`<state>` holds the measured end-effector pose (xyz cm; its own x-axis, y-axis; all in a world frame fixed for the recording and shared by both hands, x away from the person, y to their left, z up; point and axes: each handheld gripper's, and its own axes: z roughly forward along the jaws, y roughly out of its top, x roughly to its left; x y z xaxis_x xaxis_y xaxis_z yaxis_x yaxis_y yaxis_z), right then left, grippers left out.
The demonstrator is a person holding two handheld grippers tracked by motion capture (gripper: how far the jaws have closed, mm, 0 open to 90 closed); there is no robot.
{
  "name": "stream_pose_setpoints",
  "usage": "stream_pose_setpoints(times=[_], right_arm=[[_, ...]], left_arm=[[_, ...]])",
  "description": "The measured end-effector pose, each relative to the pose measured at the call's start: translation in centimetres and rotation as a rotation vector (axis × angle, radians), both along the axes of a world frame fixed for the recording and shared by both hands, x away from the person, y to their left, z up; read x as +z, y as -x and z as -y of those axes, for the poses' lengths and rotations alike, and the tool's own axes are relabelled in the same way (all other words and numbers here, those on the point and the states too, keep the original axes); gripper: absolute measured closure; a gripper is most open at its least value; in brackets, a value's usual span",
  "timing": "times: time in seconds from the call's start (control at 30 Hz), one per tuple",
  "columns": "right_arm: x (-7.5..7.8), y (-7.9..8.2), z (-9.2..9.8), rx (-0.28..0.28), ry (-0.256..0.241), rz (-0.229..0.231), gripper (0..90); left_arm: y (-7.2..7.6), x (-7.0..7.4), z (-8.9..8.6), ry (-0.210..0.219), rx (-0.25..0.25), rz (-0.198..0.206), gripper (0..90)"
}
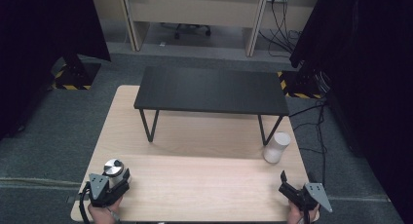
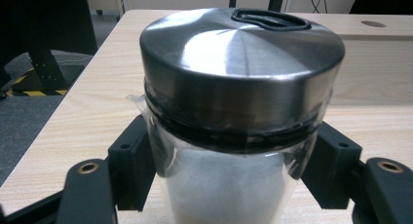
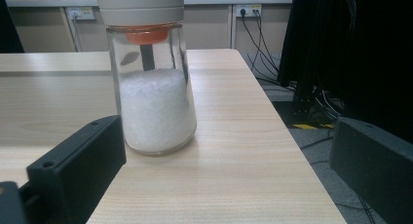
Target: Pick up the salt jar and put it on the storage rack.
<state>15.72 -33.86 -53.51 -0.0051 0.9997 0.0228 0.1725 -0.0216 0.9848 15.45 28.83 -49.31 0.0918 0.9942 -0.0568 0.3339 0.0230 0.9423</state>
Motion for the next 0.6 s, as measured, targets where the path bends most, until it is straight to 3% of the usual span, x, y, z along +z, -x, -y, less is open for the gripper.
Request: stream_pose_setpoints(times=[0.43,0.6], right_arm=[[0.0,0.0,0.1,0.005,-0.002,0.0,0.2],[0.1,0.0,0.3,0.008,-0.014,-0.004,0.3]], left_arm=[[-0.3,3.2,1.3,-0.01,-0.022,0.023,30.8],[-0.6,4.6,2.2,-0.033,-0.044,0.035,30.8]])
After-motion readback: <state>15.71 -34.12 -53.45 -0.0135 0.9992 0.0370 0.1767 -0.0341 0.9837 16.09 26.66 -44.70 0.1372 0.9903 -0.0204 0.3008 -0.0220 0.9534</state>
